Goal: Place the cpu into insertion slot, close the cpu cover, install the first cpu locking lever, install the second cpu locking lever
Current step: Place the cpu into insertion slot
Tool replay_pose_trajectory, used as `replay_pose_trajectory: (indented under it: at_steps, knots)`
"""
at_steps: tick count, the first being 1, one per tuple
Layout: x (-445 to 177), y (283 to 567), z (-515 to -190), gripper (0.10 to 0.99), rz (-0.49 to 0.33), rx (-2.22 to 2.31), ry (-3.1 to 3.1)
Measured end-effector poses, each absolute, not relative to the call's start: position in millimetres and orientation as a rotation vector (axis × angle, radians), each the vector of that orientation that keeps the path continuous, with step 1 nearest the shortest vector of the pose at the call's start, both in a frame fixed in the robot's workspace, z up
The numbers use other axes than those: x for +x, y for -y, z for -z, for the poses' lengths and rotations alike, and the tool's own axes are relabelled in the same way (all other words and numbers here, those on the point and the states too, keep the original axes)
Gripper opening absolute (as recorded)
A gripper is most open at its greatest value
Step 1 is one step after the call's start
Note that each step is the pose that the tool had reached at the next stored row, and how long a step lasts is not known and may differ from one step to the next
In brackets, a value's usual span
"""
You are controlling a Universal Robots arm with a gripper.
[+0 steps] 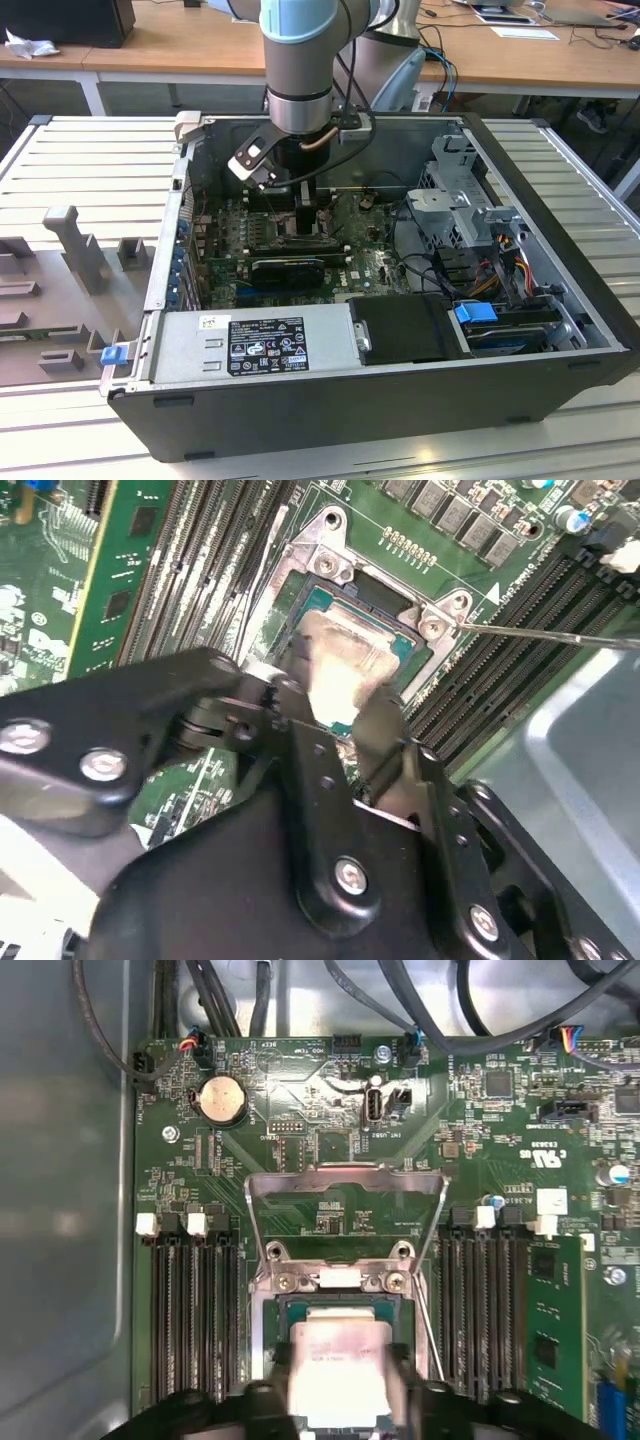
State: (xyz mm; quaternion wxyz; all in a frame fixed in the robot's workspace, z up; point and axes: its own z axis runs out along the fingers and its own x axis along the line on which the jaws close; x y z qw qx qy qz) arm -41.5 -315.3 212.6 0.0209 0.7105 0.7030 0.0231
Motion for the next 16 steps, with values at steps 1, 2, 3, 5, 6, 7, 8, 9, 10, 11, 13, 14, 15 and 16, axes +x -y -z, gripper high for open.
replay_pose_trajectory:
  at_steps: [1, 2, 3, 5, 6, 7, 8, 9, 10, 11, 13, 14, 15, 16]
  knots:
    - [-41, 315, -215, 0.349, -0.070, 2.204, -2.180]
    - [-41, 315, -217, 0.290, -0.069, 2.204, -2.181]
    - [-41, 315, -219, 0.227, -0.068, 2.204, -2.181]
    - [-41, 315, -221, 0.106, -0.067, 2.203, -2.180]
    - [-41, 315, -222, 0.106, -0.066, 2.203, -2.180]
    - [-41, 315, -223, 0.106, -0.066, 2.204, -2.180]
    - [-41, 315, -224, 0.106, -0.066, 2.203, -2.180]
    - [-41, 315, -224, 0.106, -0.066, 2.203, -2.180]
    - [-41, 315, -225, 0.106, -0.066, 2.203, -2.180]
    - [-41, 315, -227, 0.106, -0.066, 2.204, -2.180]
    - [-41, 315, -228, 0.106, -0.066, 2.204, -2.180]
    - [-41, 315, -230, 0.106, -0.066, 2.204, -2.180]
    - [-41, 315, -231, 0.106, -0.066, 2.204, -2.180]
    - [-41, 315, -233, 0.106, -0.066, 2.204, -2.180]
